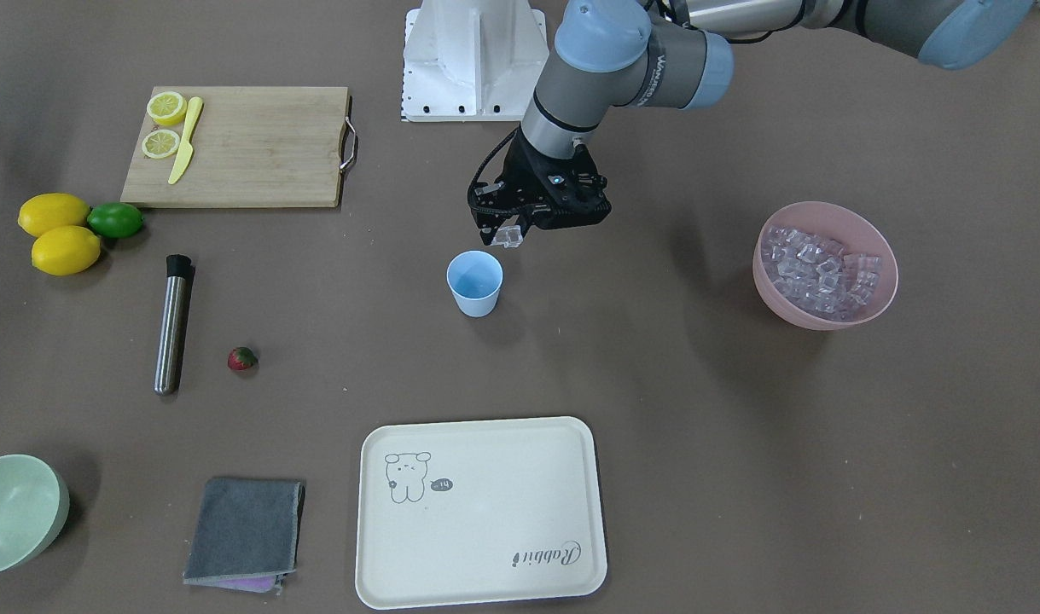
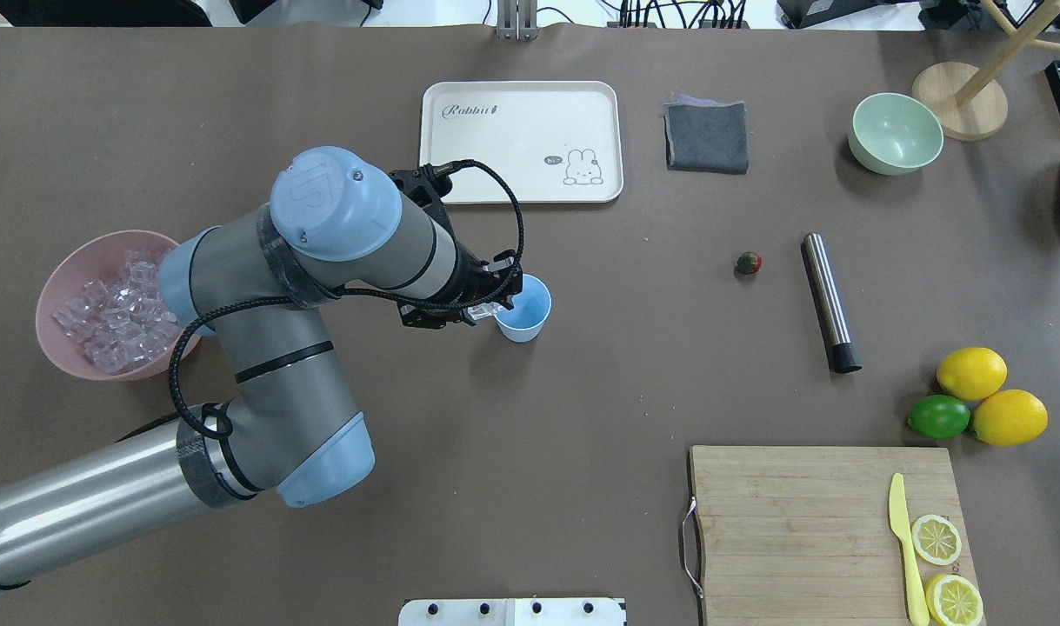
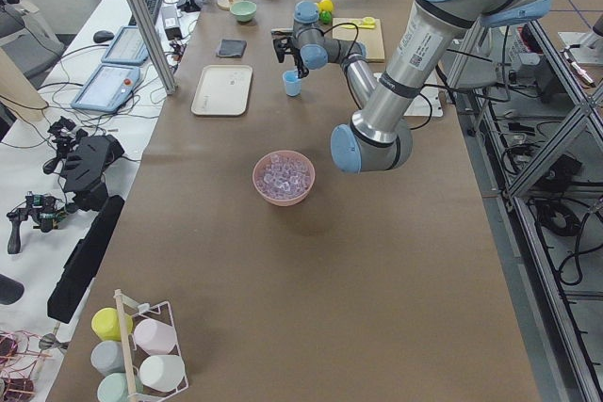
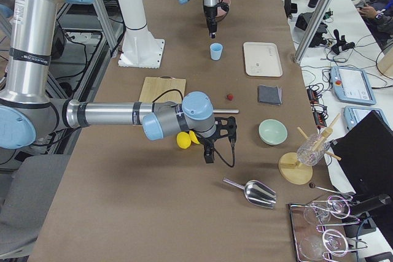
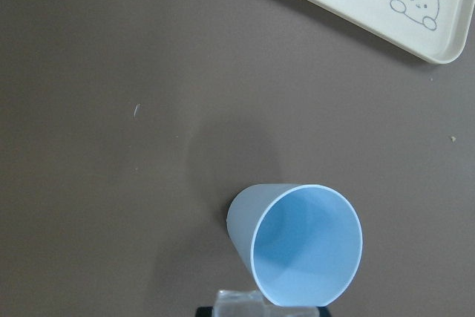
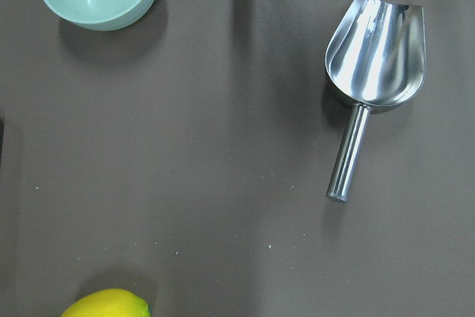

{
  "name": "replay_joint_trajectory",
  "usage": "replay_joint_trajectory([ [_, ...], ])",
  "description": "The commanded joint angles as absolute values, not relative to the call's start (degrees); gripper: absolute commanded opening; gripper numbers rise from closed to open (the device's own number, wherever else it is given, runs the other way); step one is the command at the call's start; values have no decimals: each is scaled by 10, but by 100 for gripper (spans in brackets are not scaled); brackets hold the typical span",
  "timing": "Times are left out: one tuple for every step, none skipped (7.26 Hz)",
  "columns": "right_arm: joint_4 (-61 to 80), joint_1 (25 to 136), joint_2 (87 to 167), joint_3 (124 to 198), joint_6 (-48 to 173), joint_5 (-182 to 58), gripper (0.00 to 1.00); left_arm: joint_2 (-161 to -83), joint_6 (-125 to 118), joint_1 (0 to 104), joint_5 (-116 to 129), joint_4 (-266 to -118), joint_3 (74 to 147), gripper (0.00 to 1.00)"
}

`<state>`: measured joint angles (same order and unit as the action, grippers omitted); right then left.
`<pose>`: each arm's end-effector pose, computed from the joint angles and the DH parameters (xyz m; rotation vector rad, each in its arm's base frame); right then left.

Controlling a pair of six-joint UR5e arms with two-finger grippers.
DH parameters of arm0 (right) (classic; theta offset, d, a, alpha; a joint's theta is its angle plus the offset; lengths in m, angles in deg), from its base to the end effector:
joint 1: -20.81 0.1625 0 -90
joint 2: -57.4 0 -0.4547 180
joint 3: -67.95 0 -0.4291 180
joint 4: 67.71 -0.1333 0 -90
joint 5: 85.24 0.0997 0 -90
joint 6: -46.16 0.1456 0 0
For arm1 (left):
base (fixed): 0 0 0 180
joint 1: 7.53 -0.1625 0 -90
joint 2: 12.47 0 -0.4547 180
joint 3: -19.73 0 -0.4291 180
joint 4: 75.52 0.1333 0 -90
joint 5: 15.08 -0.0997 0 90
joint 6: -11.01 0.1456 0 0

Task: Mash ice and strawberries in cup
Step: 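Open the left gripper to drop the ice cube into the cup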

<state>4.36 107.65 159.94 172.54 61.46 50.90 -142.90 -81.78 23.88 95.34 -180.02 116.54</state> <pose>0.0030 -0.4591 0.6518 0.1974 -0.8389 0.0582 0.6002 -0.4632 0.1704 -0.0479 1.1162 -0.3420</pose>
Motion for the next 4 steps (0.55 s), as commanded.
replay_joint_trajectory([
  [44,1076,1600,1725,615,509,100,-1454,-817,239,942,-1805,1134,8],
  [44,1076,1600,1725,615,509,100,-1463,-817,239,925,-1809,1119,8],
  [44,1076,1600,1725,615,509,100,-1463,-817,239,924,-1818,1112,8],
  [44,1076,1600,1725,615,509,100,-1464,-815,239,924,-1833,1099,9],
])
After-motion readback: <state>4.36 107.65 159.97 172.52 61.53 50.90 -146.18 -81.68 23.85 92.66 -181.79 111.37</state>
